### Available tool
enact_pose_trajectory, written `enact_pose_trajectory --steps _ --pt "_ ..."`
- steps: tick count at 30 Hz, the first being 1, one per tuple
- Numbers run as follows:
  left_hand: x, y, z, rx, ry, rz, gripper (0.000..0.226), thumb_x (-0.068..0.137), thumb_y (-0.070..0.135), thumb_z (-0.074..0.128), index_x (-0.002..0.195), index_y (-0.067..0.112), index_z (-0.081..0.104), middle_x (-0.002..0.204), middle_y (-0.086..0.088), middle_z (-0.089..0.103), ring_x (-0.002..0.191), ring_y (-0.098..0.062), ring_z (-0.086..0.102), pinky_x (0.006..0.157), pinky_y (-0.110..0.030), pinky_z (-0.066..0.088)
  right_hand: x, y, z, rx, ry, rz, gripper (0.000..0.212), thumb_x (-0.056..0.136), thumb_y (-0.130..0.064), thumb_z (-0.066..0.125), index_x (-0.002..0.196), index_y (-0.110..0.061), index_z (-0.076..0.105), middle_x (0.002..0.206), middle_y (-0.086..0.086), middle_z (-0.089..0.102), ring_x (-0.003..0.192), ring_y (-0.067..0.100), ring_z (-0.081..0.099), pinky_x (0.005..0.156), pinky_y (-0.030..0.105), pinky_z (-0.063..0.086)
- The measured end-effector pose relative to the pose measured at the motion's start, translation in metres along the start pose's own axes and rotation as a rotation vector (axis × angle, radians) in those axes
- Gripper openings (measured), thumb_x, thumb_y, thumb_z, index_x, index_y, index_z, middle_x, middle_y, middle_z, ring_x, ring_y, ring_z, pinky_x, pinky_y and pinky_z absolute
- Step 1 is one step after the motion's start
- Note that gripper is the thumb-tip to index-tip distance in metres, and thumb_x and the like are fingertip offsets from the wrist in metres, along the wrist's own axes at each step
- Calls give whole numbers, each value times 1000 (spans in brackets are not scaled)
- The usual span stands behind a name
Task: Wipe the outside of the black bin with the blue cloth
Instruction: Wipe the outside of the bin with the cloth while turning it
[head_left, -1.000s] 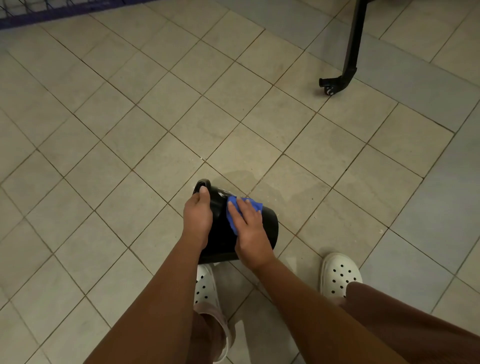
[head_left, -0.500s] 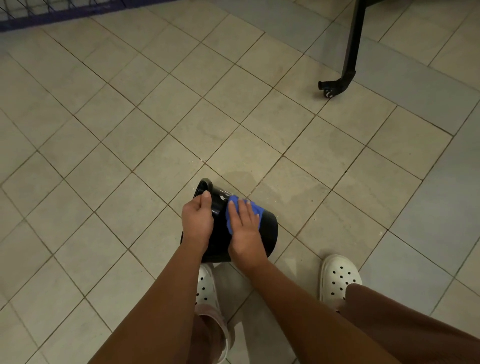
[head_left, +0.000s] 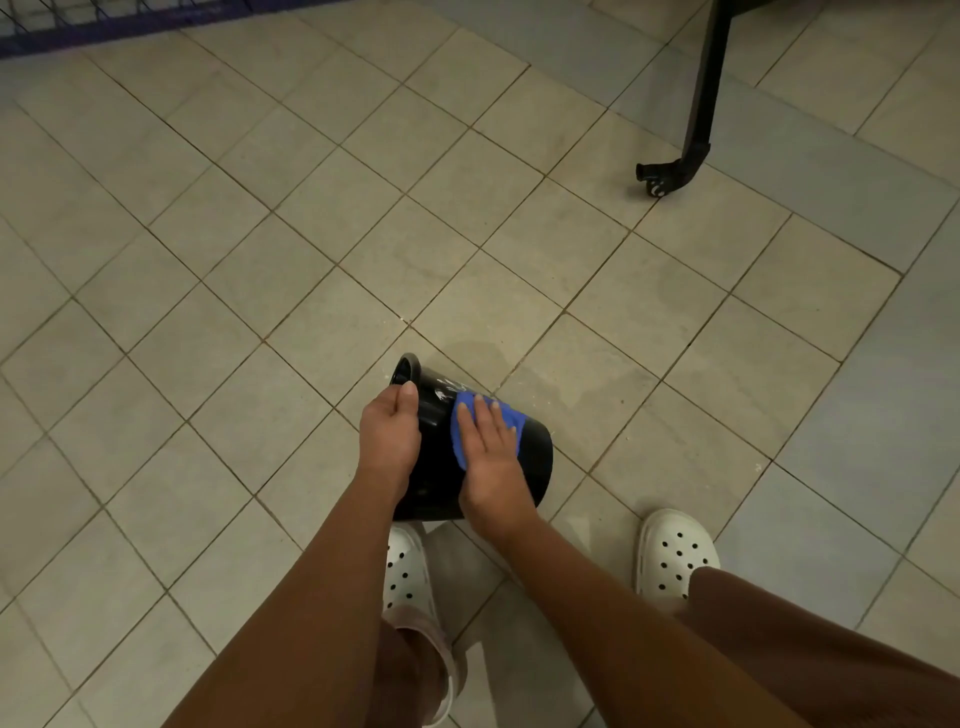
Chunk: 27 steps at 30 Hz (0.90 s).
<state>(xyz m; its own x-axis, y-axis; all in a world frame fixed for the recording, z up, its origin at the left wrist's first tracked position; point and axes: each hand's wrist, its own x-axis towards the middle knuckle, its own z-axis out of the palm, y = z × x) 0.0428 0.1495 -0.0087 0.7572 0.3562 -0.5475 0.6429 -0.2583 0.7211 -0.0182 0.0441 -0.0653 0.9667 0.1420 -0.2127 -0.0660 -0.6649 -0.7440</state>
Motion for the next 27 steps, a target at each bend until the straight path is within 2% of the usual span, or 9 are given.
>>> enact_pose_trajectory --steps 3,6,10,13,17,20,21,23,27 --pt "0 0 -2 -6 -6 -13 30 107 26 41 94 10 63 87 -9 64 82 -22 59 71 -32 46 12 14 -9 -5 -42 24 79 84 1 49 149 -15 6 157 7 6 144 22 -4 118 44 0" --pt "0 -1 -2 1 -31 -29 31 106 29 39 91 12 61 93 -13 65 90 -27 60 82 -39 50 10 25 -9 -32 -5 229 85 81 0 56 149 -16 7 154 8 12 143 23 6 116 47 13" --pt "-1 6 0 -23 -110 -120 34 106 32 36 115 10 60 113 -17 65 107 -33 61 96 -48 50 4 19 -6 1 1 346 84 83 1 52 149 -13 2 157 7 1 144 25 -5 117 46 4" --pt "-3 11 2 -87 -138 -205 39 106 36 36 127 11 57 119 -18 63 109 -34 61 98 -51 49 0 13 -3 32 30 217 83 81 5 48 149 -13 2 157 7 0 144 22 -9 118 45 -2" --pt "-3 13 2 -102 -145 -240 53 102 56 36 123 12 58 112 -13 66 105 -31 64 99 -50 50 1 12 -4 75 13 48 83 81 9 46 148 -14 5 157 5 4 143 18 -10 118 40 -6" --pt "1 16 1 -81 -138 -275 46 104 48 37 123 11 58 114 -17 65 105 -34 64 99 -53 50 1 20 -9 67 -7 -15 76 83 10 45 148 -9 11 156 9 11 144 20 -1 117 32 -6" --pt "2 17 1 -90 -134 -290 45 104 46 38 124 12 58 114 -17 65 105 -36 64 98 -54 50 0 25 -10 37 22 -13 73 83 10 46 147 -8 16 155 10 14 145 21 2 117 33 -5" --pt "2 16 0 -91 -124 -300 42 104 43 40 125 12 60 113 -17 66 105 -36 64 98 -56 50 -5 32 -7 -30 100 78 69 83 7 48 145 -8 22 155 9 16 144 23 3 118 42 0" --pt "3 12 2 -70 -112 -250 36 103 38 42 116 12 64 110 -17 68 105 -37 64 98 -56 49 -16 25 9 -43 148 313 69 83 1 53 144 -3 22 155 17 4 144 31 -5 117 49 7"
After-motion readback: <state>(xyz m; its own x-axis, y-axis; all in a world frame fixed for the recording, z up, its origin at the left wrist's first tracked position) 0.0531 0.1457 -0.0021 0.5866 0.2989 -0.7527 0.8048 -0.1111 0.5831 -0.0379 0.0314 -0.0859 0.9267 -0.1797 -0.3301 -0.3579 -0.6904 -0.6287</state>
